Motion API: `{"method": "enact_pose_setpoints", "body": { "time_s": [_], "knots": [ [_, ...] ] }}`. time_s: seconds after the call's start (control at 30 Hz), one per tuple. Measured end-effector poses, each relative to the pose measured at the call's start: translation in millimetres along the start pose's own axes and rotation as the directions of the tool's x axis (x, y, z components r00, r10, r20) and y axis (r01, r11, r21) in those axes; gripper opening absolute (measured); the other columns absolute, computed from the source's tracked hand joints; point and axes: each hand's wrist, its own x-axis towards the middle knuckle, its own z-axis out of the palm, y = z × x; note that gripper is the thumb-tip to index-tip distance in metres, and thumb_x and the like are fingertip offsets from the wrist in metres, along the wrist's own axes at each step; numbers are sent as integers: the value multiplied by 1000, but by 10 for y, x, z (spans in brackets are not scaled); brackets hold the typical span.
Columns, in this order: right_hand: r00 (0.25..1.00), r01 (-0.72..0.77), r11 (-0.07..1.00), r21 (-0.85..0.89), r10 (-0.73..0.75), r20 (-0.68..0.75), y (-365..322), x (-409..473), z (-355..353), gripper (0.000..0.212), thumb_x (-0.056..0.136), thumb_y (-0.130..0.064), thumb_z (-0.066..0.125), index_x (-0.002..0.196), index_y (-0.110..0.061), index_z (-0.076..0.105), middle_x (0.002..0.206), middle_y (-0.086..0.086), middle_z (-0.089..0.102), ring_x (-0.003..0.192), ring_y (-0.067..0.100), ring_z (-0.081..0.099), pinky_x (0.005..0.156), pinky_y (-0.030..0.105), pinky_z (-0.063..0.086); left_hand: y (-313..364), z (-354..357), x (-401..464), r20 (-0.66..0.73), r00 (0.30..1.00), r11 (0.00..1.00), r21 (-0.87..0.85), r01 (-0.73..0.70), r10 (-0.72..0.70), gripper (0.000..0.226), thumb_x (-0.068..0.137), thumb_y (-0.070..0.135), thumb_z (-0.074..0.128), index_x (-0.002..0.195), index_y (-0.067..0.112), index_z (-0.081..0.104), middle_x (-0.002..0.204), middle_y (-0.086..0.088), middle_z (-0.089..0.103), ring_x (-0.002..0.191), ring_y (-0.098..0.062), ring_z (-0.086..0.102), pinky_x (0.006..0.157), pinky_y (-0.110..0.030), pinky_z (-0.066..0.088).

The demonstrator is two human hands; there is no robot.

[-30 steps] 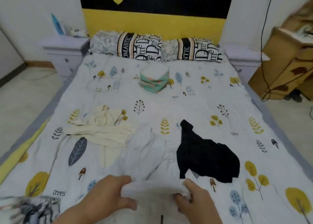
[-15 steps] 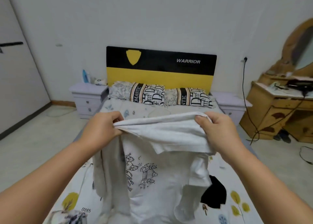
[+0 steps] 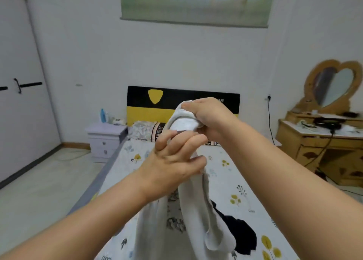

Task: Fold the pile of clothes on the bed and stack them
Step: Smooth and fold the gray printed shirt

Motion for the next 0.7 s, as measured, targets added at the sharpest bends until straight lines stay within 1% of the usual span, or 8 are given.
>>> {"method": "enact_pose_setpoints", "body": {
  "time_s": [0.07, 0.17, 0.27, 0.37, 0.47, 0.53, 0.63, 0.7],
  "knots": [
    [999, -17, 998, 53, 16, 33, 75, -76, -43, 23, 87, -3, 51, 68, -7, 62, 70, 11, 56, 64, 20, 53, 51, 24, 42, -72, -80, 25, 35, 999, 999, 46, 7, -9, 17, 64, 13, 78, 69, 19, 62, 108, -1, 64, 106, -17, 47, 87, -30, 31],
    [996, -82, 979, 185, 76, 37, 308, -203, -194, 23, 89, -5, 52, 70, -7, 65, 58, 4, 60, 52, 14, 56, 44, 19, 45, -137, -175, 50, 80, 996, 999, -25, 35, -33, 9, 79, 8, 66, 74, 13, 61, 82, -3, 68, 87, -21, 60, 78, -30, 35],
    [977, -210, 945, 250, 193, 93, 736, -407, -292, 26, 97, -32, 46, 95, -13, 64, 72, 4, 68, 67, 16, 66, 56, 27, 55, -113, -183, 132, 277, 918, 900, -253, 355, -284, 19, 85, 16, 54, 69, 6, 52, 65, -11, 59, 67, -30, 57, 68, -32, 36],
    [945, -280, 960, 19, 271, 184, 1291, -744, -246, 46, 83, -62, 52, 117, -30, 56, 109, 0, 65, 94, 14, 64, 80, 33, 52, -94, -17, 174, 496, 726, 710, -269, 650, -477, 20, 92, 23, 53, 81, 7, 48, 78, -12, 62, 77, -32, 55, 66, -37, 39],
    [953, -253, 960, -117, 268, 141, 1703, -1080, -37, 95, 57, -61, 71, 139, -31, 34, 133, -6, 50, 118, 6, 52, 95, 29, 46, -37, 167, 182, 516, 680, 595, -352, 723, -521, 23, 93, 22, 53, 77, 12, 40, 76, -12, 61, 75, -29, 54, 63, -37, 36],
    [969, -240, 951, -196, 246, 2, 1909, -1206, 134, 121, 52, -56, 76, 148, -29, 7, 148, -9, 22, 135, 8, 30, 106, 26, 32, -3, 243, 214, 534, 635, 523, -368, 769, -558, 36, 92, 20, 54, 66, 19, 30, 61, -3, 47, 63, -23, 44, 55, -35, 20],
    [979, -160, 901, -404, 91, -183, 2114, -1324, 340, 135, 55, -53, 78, 140, -38, -25, 142, -17, -5, 138, 12, 14, 104, 20, 26, 21, 318, 284, 542, 560, 426, -363, 829, -627, 42, 92, 21, 54, 61, 23, 25, 58, 5, 34, 55, -9, 33, 51, -32, 19],
    [972, -125, 832, -541, -8, -236, 2207, -1341, 425, 130, 60, -50, 74, 126, -44, -37, 140, -14, -15, 139, 16, 13, 108, 24, 29, 21, 339, 354, 548, 511, 355, -371, 858, -662, 40, 92, 22, 54, 61, 22, 28, 59, 5, 35, 55, -8, 33, 51, -28, 24]
  ]
}}
